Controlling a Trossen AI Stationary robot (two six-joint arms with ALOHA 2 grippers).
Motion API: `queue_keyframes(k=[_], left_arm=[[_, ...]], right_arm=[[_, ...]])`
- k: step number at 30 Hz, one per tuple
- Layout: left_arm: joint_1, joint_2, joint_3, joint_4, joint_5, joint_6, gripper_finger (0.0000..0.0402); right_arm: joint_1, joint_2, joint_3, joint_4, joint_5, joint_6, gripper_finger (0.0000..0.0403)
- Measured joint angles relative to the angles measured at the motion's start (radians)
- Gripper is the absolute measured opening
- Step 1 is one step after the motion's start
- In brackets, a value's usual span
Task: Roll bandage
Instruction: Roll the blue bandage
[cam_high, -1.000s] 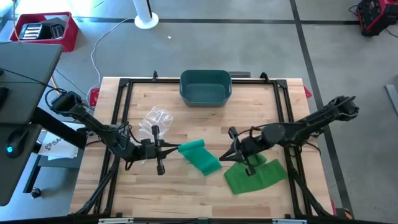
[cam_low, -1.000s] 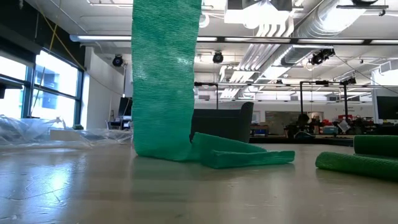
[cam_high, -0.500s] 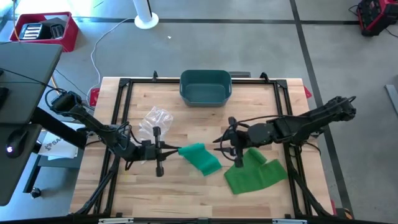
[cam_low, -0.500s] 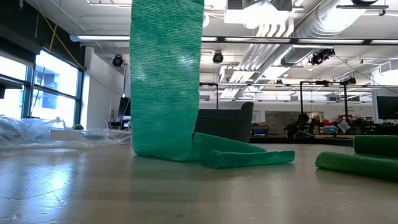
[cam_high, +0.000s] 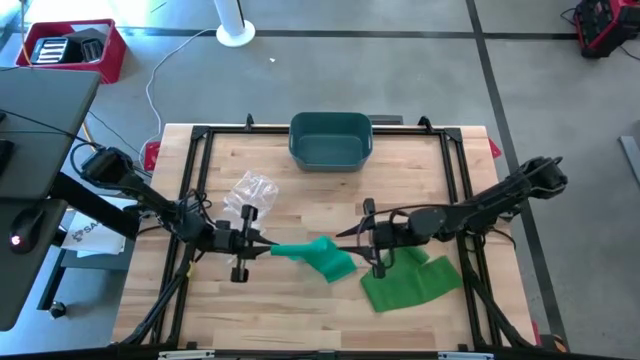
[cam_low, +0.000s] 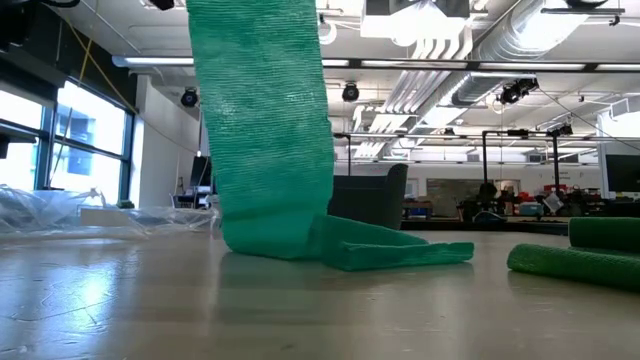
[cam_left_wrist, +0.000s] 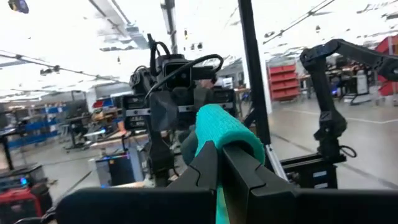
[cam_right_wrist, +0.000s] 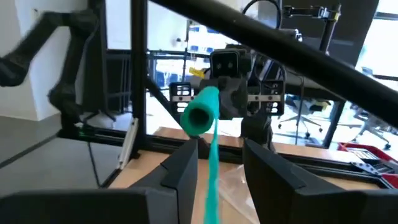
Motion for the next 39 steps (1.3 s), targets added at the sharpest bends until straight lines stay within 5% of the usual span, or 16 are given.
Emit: queue_keyframes(k=[14, 39], left_arm=[[0.017, 0.0, 0.001, 0.007, 0.076, -0.025, 0.0001], [0.019, 0.003, 0.071, -0.127, 0.008, -0.077, 0.0001]], right_arm=[[-0.007, 0.154, 0.352, -0.402, 0.01, -0.119, 0.0122], [-0.007, 0.188, 0.361, -0.37, 0.067, -0.193, 0.0122]])
